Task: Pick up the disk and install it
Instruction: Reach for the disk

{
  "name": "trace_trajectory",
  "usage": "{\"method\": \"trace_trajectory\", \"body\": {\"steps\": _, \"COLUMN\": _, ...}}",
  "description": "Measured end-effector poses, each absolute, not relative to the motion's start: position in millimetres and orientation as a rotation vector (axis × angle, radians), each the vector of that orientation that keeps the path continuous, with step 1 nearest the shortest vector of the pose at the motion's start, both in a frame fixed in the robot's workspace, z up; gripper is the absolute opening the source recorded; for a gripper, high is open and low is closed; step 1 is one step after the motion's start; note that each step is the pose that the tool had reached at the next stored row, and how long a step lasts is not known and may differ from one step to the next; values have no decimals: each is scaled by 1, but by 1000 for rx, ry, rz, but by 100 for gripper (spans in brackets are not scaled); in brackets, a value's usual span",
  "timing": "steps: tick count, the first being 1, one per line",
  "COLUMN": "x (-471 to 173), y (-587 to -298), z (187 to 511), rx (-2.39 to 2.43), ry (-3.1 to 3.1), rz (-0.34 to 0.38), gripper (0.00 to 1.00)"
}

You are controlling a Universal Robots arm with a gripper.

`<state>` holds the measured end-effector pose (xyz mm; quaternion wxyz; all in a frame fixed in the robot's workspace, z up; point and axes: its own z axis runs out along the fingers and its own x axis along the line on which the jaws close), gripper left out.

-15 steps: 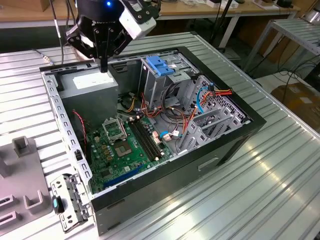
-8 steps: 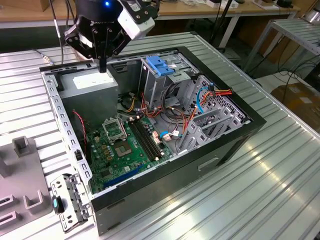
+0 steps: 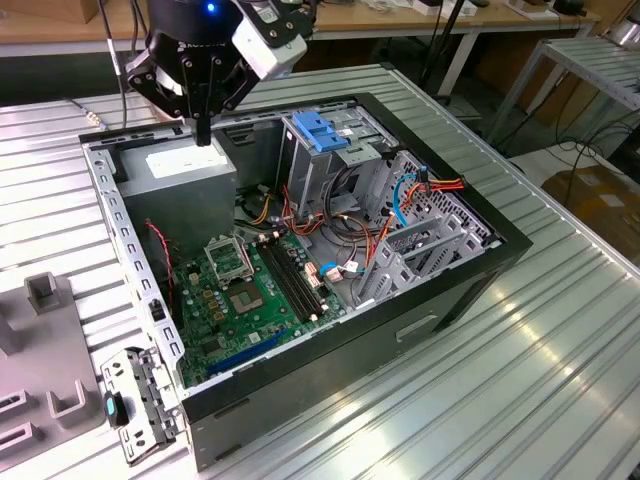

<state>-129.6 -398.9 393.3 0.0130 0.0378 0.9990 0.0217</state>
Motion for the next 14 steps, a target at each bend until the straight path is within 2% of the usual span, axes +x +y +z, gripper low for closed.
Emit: {"method": "trace_trajectory", "body": {"steps": 14, "x": -133, "y": -399, "z": 393, "rx": 118, "ry": 3113, "rz": 68, "gripper": 11}}
